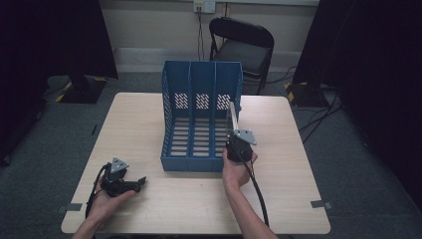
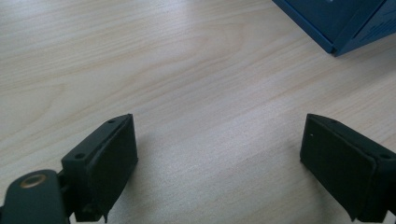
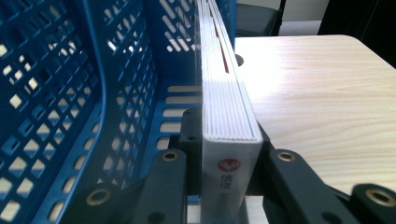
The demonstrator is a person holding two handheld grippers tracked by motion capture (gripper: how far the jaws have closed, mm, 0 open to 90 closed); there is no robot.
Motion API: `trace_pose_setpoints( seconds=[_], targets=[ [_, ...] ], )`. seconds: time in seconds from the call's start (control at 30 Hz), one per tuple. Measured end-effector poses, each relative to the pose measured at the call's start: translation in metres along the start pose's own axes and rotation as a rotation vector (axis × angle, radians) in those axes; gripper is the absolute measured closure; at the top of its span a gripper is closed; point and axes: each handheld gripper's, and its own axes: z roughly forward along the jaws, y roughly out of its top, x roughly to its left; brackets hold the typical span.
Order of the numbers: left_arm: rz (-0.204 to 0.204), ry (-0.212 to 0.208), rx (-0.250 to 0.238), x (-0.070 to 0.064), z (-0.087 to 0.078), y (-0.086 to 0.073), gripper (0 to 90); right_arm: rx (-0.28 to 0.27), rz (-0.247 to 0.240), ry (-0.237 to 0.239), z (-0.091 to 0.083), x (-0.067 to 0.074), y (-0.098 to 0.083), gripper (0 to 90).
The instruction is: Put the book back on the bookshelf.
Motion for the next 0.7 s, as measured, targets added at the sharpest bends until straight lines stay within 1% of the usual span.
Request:
trace_pose_setpoints(
  seconds=[0.03,0.1,0.17,0.27,0.33,0.47,0.5,0.57,0.67,0.7],
  targets=[
    [0.000,0.000,0.000,0.000,0.000,0.000,10.6,0.001,0.005,-0.006,0.001,-0.001,0.001,75.5],
    [0.000,0.001,-0.001,0.000,0.000,0.000,10.6,-0.006,-0.004,-0.010,0.001,0.000,0.001,75.5],
    [0.000,0.001,-0.001,0.000,0.000,0.000,10.7,-0.005,-0.003,-0.020,0.002,0.001,0.000,75.5],
    [0.000,0.001,0.000,0.000,0.000,0.000,10.7,-0.008,-0.013,-0.039,0.003,0.003,-0.002,75.5],
    [-0.001,0.001,-0.001,0.000,0.000,0.000,10.7,-0.016,-0.027,-0.062,0.003,0.006,-0.003,75.5],
    [0.003,-0.001,0.000,0.000,0.000,0.000,10.8,-0.026,-0.022,-0.074,0.003,0.008,-0.005,75.4],
    [0.002,-0.002,0.001,-0.001,-0.001,0.000,10.8,-0.026,-0.014,-0.075,0.003,0.008,-0.005,75.4],
    [0.001,-0.003,-0.001,-0.001,-0.001,-0.001,10.8,-0.027,-0.029,-0.081,0.003,0.009,-0.005,75.4],
    [-0.001,-0.006,-0.005,-0.002,-0.001,-0.001,10.8,-0.031,-0.030,-0.079,0.003,0.009,-0.006,75.3],
    [0.004,-0.007,-0.002,-0.002,-0.001,-0.001,10.8,-0.032,-0.026,-0.077,0.003,0.008,-0.006,75.3]
  ],
)
